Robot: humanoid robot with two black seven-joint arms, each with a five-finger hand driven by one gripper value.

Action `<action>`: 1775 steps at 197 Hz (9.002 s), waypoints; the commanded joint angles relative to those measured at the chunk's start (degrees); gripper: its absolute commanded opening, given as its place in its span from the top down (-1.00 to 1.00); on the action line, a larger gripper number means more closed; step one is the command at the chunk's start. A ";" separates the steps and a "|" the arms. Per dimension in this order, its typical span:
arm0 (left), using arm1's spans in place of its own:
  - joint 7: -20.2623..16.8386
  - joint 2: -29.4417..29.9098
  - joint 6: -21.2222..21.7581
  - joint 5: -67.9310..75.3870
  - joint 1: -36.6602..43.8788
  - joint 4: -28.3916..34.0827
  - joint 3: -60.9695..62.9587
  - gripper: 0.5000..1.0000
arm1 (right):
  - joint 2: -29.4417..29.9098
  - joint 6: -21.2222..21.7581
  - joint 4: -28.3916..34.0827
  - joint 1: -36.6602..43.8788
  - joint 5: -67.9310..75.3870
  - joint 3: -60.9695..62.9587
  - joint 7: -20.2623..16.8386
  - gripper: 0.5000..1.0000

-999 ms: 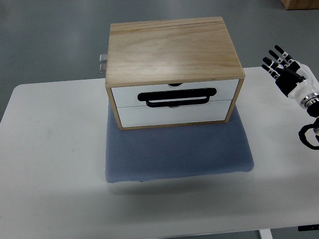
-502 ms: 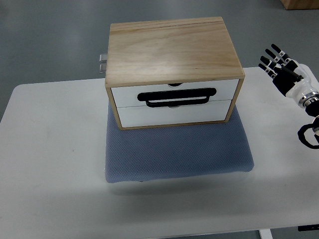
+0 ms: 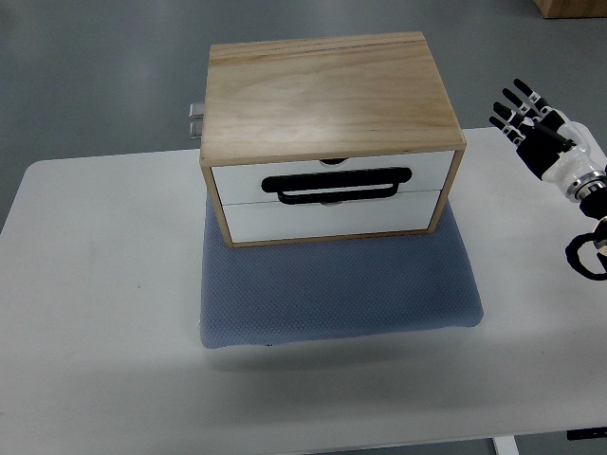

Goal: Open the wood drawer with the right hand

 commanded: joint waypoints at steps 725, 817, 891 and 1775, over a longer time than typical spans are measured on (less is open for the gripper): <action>0.00 0.00 0.00 0.00 0.00 0.00 0.00 -1.00 | -10.66 3.23 41.92 79.47 7.82 -103.35 -8.14 -0.82; 0.00 0.00 0.00 0.00 0.00 0.00 0.00 -1.00 | -9.61 -0.64 41.66 76.04 7.65 -103.35 -9.02 -0.82; 0.00 0.00 0.00 0.00 0.00 0.00 0.00 -1.00 | -9.61 -0.64 41.66 74.90 7.65 -103.44 -9.90 -0.82; 0.00 0.00 0.00 0.00 0.00 0.00 0.00 -1.00 | 7.18 -16.29 5.63 5.99 -12.57 12.05 -0.94 -0.82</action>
